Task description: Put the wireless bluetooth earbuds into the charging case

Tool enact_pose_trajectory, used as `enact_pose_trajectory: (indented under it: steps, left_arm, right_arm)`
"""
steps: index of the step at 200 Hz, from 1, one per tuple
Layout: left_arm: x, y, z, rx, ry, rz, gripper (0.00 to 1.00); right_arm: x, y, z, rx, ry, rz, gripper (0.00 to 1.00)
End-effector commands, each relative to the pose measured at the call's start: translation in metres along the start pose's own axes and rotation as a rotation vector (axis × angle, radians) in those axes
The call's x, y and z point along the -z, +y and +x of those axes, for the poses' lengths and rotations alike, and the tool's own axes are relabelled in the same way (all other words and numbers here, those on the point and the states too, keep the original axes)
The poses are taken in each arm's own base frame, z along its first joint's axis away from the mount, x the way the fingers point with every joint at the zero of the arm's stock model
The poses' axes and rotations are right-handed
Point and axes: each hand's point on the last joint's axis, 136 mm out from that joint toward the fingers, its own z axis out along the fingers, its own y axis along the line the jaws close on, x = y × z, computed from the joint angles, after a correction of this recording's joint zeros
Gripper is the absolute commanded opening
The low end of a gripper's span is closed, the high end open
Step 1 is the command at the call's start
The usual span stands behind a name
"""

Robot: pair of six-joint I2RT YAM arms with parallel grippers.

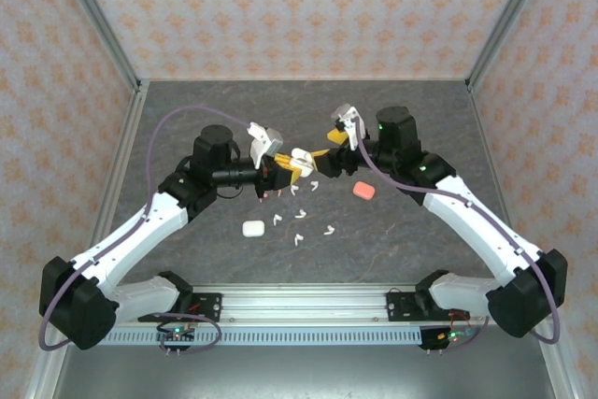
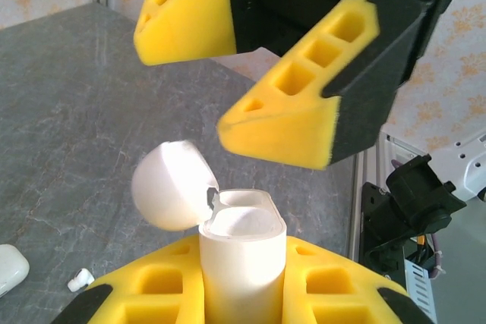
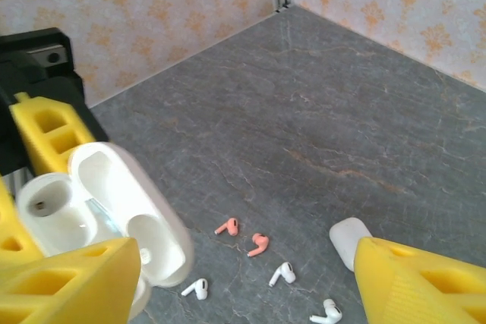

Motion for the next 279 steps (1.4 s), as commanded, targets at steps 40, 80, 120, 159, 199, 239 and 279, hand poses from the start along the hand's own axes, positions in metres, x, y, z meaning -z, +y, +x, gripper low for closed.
enact_pose_trajectory:
  steps: [40, 80, 120, 159, 199, 239, 279]
  left_arm:
    - [0.005, -0.008, 0.004, -0.043, -0.004, 0.007, 0.00]
    - [0.011, -0.003, 0.019, -0.082, -0.038, -0.046, 0.00]
    - [0.024, -0.011, 0.028, -0.176, -0.152, -0.056, 0.00]
    - [0.036, -0.021, 0.028, -0.231, -0.219, -0.057, 0.00]
    - [0.036, -0.028, 0.029, -0.231, -0.220, -0.028, 0.00]
    - [0.035, -0.028, 0.030, -0.229, -0.209, -0.032, 0.00]
    - [0.035, -0.027, 0.031, -0.231, -0.202, -0.034, 0.00]
  right_arm:
    - [0.019, 0.004, -0.021, 0.006, -0.050, -0.005, 0.75]
    - [0.031, -0.014, 0.009, -0.213, 0.003, 0.092, 0.73]
    - [0.006, -0.043, 0.092, -0.493, 0.147, 0.225, 0.63]
    - [-0.030, -0.064, 0.139, -0.582, 0.314, 0.326, 0.56]
    - [-0.075, -0.073, 0.163, -0.578, 0.466, 0.375, 0.52]
    - [-0.109, -0.084, 0.184, -0.569, 0.562, 0.413, 0.48]
    - [-0.127, -0.092, 0.200, -0.569, 0.619, 0.427, 0.45]
